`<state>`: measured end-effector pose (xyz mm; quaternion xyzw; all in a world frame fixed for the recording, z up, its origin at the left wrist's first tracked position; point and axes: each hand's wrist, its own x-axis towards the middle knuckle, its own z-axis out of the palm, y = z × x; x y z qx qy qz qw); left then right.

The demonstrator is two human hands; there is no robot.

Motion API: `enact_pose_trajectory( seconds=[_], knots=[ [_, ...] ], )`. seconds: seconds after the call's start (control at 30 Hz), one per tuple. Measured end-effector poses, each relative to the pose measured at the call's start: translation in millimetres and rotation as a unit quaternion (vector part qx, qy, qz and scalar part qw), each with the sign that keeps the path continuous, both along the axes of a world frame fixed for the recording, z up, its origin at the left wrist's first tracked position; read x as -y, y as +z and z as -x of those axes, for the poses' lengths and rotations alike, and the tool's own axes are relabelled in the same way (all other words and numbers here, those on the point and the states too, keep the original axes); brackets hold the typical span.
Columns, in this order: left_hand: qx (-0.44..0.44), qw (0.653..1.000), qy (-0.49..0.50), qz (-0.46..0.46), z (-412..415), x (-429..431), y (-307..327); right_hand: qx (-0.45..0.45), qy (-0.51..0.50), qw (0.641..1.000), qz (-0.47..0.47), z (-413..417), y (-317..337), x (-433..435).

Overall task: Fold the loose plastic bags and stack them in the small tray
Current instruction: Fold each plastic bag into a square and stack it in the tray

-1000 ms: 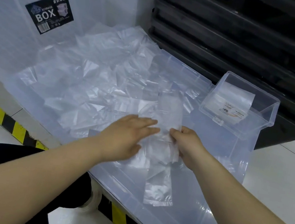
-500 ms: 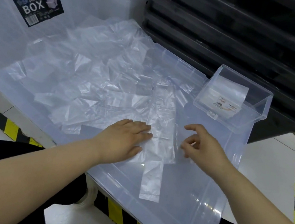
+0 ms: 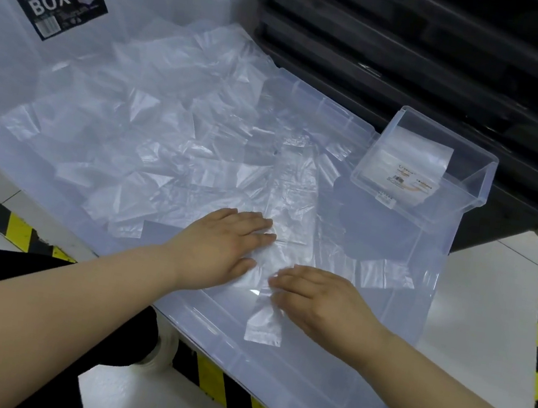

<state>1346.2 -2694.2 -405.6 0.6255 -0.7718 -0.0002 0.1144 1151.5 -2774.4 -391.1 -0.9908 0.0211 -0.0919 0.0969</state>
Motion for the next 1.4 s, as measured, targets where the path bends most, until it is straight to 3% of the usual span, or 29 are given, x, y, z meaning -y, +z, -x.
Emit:
enact_pose_trajectory(
  seconds=[0.13, 0.33, 0.47, 0.6, 0.67, 0.77, 0.97, 1.27, 1.4],
  knots=[
    [-0.006, 1.000, -0.004, -0.005, 1, -3, 2, 0.000, -0.036, 0.999, -0.013, -4, 1, -6],
    [-0.055, 0.997, -0.029, -0.051, 6, -10, 9, -0.017, -0.153, 0.968, -0.199, -3, 13, -8],
    [-0.078, 0.995, -0.043, -0.042, 11, -12, 11, -0.017, -0.236, 0.898, -0.371, -7, 24, -9],
    [-0.200, 0.979, 0.012, -0.030, 18, -10, 13, 0.023, -0.301, 0.808, -0.506, -17, 35, -1],
    [-0.265, 0.963, 0.039, -0.028, 18, -7, 11, 0.041, -0.314, 0.780, -0.540, -23, 40, 4],
    [-0.381, 0.918, 0.095, -0.056, 19, -5, 13, 0.021, -0.321, 0.768, -0.554, -26, 47, 12],
    [-0.414, 0.885, 0.192, -0.091, 19, 2, 14, -0.088, -0.322, 0.741, -0.583, -16, 50, 20],
    [-0.316, 0.910, 0.255, -0.089, 25, 6, 16, -0.073, -0.402, 0.792, -0.454, -32, 29, 13],
    [-0.270, 0.922, 0.264, -0.080, 24, 4, 19, -0.075, -0.415, 0.787, -0.450, -35, 27, 12]
  ],
)
